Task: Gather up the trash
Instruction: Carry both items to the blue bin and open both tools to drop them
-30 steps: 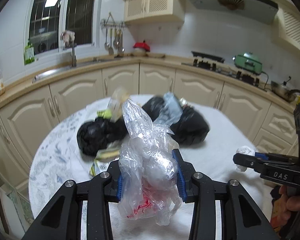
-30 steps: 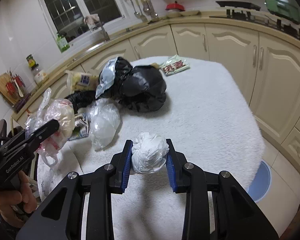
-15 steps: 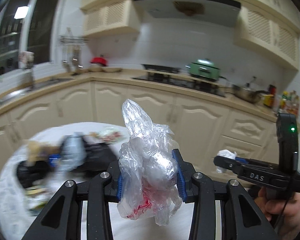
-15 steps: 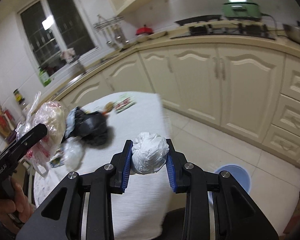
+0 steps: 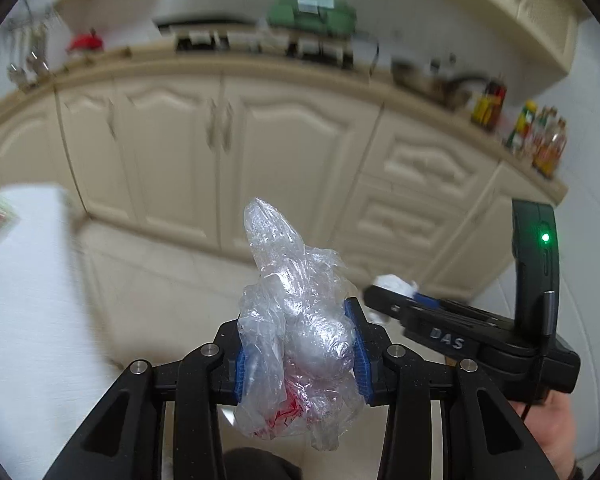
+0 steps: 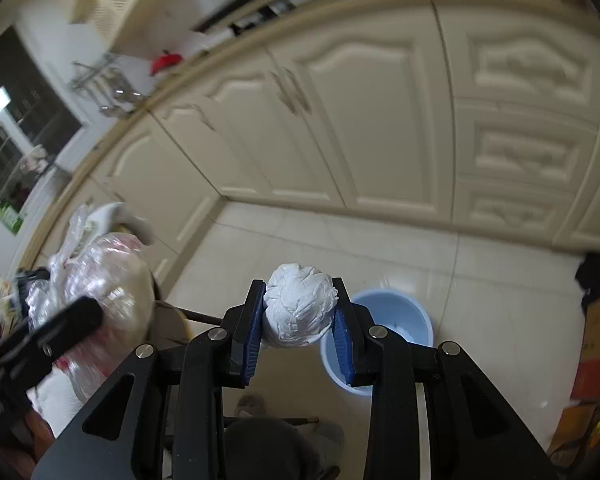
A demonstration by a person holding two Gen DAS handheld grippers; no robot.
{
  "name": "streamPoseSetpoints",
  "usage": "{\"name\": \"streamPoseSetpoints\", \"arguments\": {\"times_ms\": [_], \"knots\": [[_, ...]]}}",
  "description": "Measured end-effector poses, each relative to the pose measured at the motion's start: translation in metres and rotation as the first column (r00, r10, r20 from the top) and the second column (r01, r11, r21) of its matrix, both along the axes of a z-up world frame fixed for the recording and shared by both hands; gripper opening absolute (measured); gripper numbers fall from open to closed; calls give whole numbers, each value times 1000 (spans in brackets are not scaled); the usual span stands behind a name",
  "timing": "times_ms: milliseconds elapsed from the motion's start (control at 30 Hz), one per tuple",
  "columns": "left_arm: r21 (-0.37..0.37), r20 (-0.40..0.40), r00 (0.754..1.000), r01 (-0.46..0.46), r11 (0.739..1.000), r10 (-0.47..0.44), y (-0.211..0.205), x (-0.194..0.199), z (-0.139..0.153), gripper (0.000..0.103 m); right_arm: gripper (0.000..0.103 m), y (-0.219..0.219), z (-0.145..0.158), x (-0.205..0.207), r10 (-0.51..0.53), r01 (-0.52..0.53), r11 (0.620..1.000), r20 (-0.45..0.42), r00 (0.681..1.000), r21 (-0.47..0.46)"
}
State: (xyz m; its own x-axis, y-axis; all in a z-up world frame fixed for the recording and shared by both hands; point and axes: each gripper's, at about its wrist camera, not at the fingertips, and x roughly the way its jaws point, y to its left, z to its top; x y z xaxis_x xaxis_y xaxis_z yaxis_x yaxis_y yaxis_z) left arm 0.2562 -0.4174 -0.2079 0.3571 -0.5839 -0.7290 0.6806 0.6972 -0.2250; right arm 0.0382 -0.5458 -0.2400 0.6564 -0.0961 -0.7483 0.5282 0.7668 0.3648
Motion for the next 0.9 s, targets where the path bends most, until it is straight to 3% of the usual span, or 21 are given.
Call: {"name": "streamPoseSetpoints", "arguments": {"times_ms": [167,333,400,467,533,567,700,800,900], "knots": [[123,-158,987,29,992,-9,-55,53,-71,37,31,-42,-65,13,-27,34,993,-53,998,118],[204,-204,979,13,979,29,-90,94,-119,41,34,-67,-119,21,-56,77,977,-110,992,197],[228,-189,981,9,974,36,-99,107,-121,47,38,-75,-132,21,-73,100,970,-128,989,221],[254,-169,985,-3,967,47,-106,114,-124,74,48,-80,-141,19,-87,119,965,-140,986,235],[265,-133,989,-25,964,62,-114,115,-123,89,79,-84,-146,15,-114,145,957,-132,985,252],[265,-122,990,-30,964,64,-113,114,-121,93,82,-86,-147,13,-125,154,954,-128,984,258],[280,-95,991,-65,958,95,-112,110,-114,98,103,-88,-145,1,-167,194,945,-124,978,263],[275,-69,992,-78,958,101,-117,106,-109,100,103,-86,-136,-10,-199,223,940,-116,973,257],[248,-41,995,-75,966,88,-108,58,-93,101,103,-81,-121,-19,-219,238,941,-102,970,240]]}}
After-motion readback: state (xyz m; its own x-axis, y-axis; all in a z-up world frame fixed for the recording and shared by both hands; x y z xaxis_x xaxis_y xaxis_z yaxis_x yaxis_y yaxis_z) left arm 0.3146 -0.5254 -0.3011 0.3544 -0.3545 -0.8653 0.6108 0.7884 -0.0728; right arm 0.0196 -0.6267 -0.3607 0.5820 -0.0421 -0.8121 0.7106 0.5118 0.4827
